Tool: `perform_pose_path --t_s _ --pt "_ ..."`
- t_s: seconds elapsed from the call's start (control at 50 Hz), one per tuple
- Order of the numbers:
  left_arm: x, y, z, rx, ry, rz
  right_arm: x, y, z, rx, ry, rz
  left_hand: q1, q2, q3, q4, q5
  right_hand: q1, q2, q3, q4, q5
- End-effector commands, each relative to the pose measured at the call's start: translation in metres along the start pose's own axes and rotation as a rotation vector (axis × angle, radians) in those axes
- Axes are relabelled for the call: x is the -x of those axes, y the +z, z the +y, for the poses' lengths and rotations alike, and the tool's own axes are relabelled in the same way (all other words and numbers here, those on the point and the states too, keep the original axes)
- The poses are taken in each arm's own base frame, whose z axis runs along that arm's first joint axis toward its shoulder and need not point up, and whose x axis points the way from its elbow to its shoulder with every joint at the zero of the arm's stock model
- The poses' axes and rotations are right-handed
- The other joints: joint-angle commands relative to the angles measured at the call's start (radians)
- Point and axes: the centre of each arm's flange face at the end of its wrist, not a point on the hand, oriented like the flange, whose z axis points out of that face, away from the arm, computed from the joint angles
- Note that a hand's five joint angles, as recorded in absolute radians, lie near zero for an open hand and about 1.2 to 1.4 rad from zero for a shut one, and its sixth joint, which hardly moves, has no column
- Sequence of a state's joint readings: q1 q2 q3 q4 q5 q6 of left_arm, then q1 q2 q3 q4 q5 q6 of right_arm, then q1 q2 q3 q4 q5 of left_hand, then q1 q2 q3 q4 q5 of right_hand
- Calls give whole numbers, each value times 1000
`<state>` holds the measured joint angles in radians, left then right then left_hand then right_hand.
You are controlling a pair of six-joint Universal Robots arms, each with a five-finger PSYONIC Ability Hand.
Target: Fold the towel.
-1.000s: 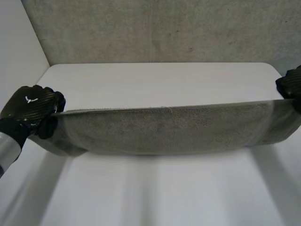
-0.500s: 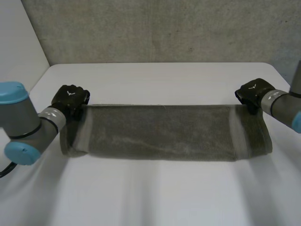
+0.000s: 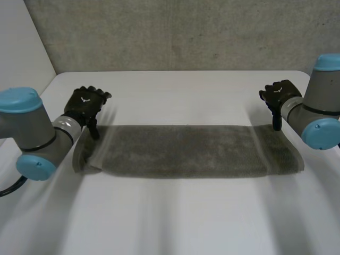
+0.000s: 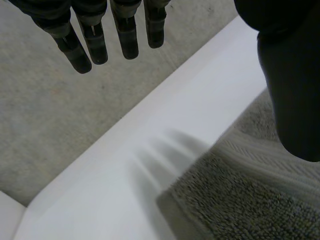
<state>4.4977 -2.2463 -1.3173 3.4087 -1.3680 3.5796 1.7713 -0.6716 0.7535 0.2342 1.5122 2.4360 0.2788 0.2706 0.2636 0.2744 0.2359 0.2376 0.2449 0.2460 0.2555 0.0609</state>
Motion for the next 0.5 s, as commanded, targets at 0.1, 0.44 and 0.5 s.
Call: perform_pose_path --t_s 0.1,0.44,0.5 --pt "6 -59 -39 -31 -36 -27 -8 -82 -19 -48 11 -14 -89 -81 -74 -84 -220 -63 -70 -71 -81 -61" --pt "-17 -117 -11 -43 -138 -39 27 -134 50 8 57 -81 -80 -72 -65 -76 -212 114 107 106 96 116" --pt "-20 -114 -6 -67 -132 -45 29 -125 63 22 67 -81 -80 -72 -65 -76 -212 170 163 162 152 172"
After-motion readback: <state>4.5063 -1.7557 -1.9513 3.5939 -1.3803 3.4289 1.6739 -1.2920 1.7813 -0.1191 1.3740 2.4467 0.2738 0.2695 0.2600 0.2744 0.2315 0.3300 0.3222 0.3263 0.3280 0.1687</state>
